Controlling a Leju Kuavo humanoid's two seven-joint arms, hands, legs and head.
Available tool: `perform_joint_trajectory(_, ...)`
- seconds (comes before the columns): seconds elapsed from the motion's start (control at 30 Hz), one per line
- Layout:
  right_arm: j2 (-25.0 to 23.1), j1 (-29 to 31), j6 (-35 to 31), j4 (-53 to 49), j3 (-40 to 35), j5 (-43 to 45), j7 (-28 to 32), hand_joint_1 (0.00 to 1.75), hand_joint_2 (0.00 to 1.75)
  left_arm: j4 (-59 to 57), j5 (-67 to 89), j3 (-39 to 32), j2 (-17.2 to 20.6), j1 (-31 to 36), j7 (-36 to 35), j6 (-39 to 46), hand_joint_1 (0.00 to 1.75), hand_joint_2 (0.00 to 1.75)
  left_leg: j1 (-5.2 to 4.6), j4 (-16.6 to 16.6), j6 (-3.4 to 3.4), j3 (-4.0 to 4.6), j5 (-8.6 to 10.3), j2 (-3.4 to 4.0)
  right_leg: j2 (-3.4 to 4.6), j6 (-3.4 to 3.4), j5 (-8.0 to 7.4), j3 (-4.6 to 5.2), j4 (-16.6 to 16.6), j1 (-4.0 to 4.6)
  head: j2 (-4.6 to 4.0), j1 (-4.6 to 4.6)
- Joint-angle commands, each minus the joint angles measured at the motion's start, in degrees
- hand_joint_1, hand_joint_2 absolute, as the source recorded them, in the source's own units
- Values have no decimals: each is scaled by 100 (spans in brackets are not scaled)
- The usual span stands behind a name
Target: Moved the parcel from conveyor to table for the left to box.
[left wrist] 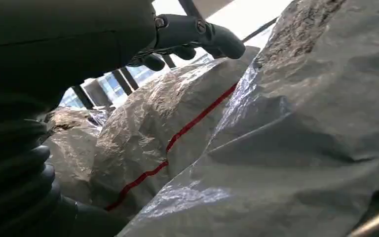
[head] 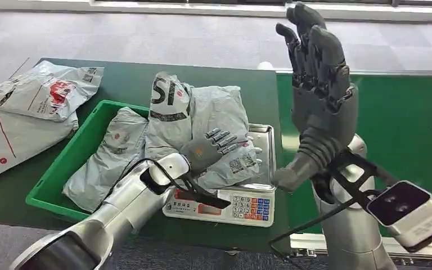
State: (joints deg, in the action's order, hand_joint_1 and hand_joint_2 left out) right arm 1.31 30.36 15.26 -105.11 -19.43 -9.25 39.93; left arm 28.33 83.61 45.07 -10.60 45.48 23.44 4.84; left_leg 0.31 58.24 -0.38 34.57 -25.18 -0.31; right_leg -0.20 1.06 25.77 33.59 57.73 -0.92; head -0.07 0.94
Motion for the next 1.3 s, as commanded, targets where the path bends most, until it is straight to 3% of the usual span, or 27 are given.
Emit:
perform_joint_trajectory(0.03,163,171,-22,317,-217,-9,7,0,175,-1106,-353,556,-34,-176,918,-1153,0,175,-3,-20,1,-31,3,23,22,-2,-10,-24,-19,-2,0,0)
perform_joint_trajectory(0.07,157,179,-30,330,-219,-24,7,0,175,-1087,-396,582,-20,-187,1078,-1301,0,175,-3,-33,0,-33,9,30,28,-4,-18,-26,-33,-2,0,0)
perform_joint_trajectory(0.1,160,188,-45,329,-218,-40,7,0,175,-1005,-530,521,7,-210,1172,-1316,175,175,-5,-23,5,-58,-4,22,20,-2,-3,-53,-21,-5,0,0)
perform_joint_trajectory(0.27,167,136,-77,301,-175,-152,7,0,175,-587,-957,252,165,-69,973,-581,175,175,-5,-28,5,-28,-18,31,25,-5,10,-67,-23,-5,0,0)
perform_joint_trajectory(0.37,160,68,-145,276,-189,-248,7,0,175,-231,-1196,35,339,254,685,129,175,175,0,-4,4,-112,-47,1,-10,-5,48,-119,-6,0,0,0)
perform_joint_trajectory(0.47,168,60,-146,265,-187,-242,7,0,175,-216,-1203,39,359,343,705,63,175,175,2,9,3,-124,-51,-7,-14,-4,57,-130,4,1,0,0)
perform_joint_trajectory(0.6,168,60,-146,265,-187,-242,7,0,175,-216,-1203,39,359,343,705,63,175,175,0,-5,-3,-98,-43,5,3,-5,42,-95,-8,0,0,0)
perform_joint_trajectory(0.8,279,-116,-296,144,-252,-252,7,0,175,624,-1158,-227,778,617,-237,1247,175,175,5,7,-7,-58,-45,0,-1,-9,46,-54,3,5,0,0)
perform_joint_trajectory(0.9,313,-247,-403,36,-267,-267,7,0,175,1327,-1055,-642,1067,624,-914,2015,175,175,7,9,-13,-40,-42,3,2,-11,45,-33,7,7,0,0)
perform_joint_trajectory(1.0,328,-400,-534,-87,-259,-290,7,0,175,2867,-749,-1946,1544,377,-2052,3516,175,175,7,5,-14,-33,-41,9,8,-13,43,-23,5,8,0,0)
perform_joint_trajectory(1.03,305,-410,-560,-83,-269,-299,7,0,175,3419,-505,-2402,1631,228,-2383,3516,175,175,9,6,-15,-28,-43,19,18,-16,41,-15,7,10,0,0)
perform_joint_trajectory(1.1,300,-405,-602,-67,-312,-315,7,0,175,3687,-585,-2710,1735,83,-2130,3436,175,175,9,6,-17,-18,-42,21,22,-15,40,-5,14,9,0,0)
perform_joint_trajectory(1.3,295,-386,-607,-47,-319,-308,7,0,175,3675,-521,-2758,1660,-6,-2108,3481,175,175,10,-8,-18,-30,-35,19,24,-19,39,-9,2,10,0,0)
